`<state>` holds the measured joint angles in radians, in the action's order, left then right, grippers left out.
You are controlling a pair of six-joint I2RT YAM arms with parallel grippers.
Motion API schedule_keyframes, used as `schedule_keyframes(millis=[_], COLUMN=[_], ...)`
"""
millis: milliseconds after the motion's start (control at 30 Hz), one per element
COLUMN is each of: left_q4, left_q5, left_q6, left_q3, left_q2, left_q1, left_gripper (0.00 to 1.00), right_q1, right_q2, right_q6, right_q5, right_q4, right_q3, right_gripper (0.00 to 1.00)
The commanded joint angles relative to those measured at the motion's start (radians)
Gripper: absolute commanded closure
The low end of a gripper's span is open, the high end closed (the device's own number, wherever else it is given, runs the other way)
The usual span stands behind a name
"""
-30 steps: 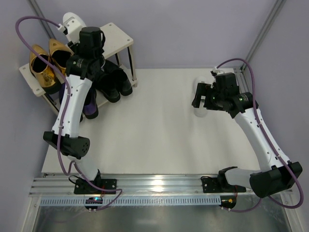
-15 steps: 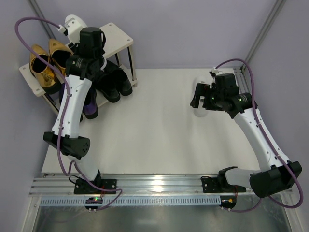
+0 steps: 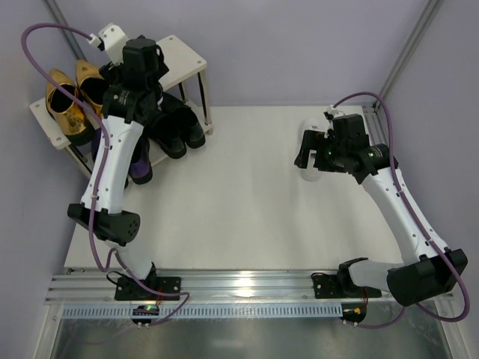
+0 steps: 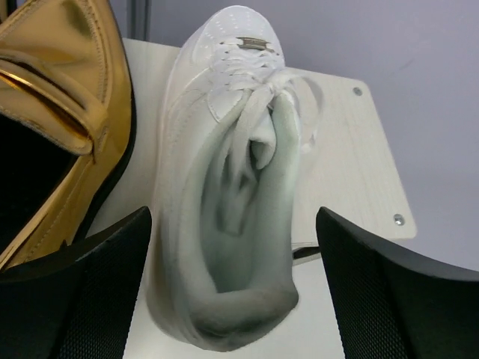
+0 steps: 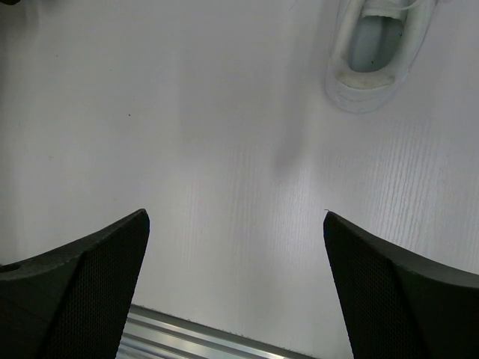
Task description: Place and organize the shoes onto the shoe shelf
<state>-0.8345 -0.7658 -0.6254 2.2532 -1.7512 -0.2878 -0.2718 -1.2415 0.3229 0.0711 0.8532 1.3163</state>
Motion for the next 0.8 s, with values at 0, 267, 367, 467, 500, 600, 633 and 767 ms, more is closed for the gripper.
schedule_keyframes(millis=[0,267,367,467,500,600,633,767], left_q4=[0.185,0.408,0.48,0.46,0.454,0.475,0.494,0.61], left_q5=[-0.023,0.147,0.313,0.457,0.485,0.49,0.485,0.427], left_q6=[0.067,0.159,0.176,0.24,0.265,0.3,0.284,0.183], left_q3=[0.01,-0.029,-0.07,-0.127,-0.154,-0.363,-0.441,-0.771], left_q2=[0.061,0.117,0.159,0.199,0.231,0.303,0.358,0.473], left_q1=[-0.007,-0.013,-0.048,-0.149,-0.183,-0.338,-0.374,-0.534], left_gripper=[0.13,0.0,0.0,0.0,0.0,0.0,0.0,0.0], right_q1=[0.003,0.014,0.065,0.121,0.132,0.154,0.155,0.157], right_q2=[0.024,0.031,0.042,0.025,0.007,-0.062,-0.082,-0.223], right_q6=[-0.015,-0.001,0.038,0.07,0.07,0.056,0.039,-0.01], right_q5=[0.009,-0.104,-0.148,-0.128,-0.122,-0.102,-0.102,-0.085], right_q4=[-0.026,-0.026,-0.054,-0.097,-0.126,-0.173,-0.184,-0.204], right_q3=[0.008,0.009,-0.022,-0.064,-0.075,-0.091,-0.075,0.013], right_gripper=[0.02,0.02,0.02,0.02,0.02,0.02,0.02,0.02])
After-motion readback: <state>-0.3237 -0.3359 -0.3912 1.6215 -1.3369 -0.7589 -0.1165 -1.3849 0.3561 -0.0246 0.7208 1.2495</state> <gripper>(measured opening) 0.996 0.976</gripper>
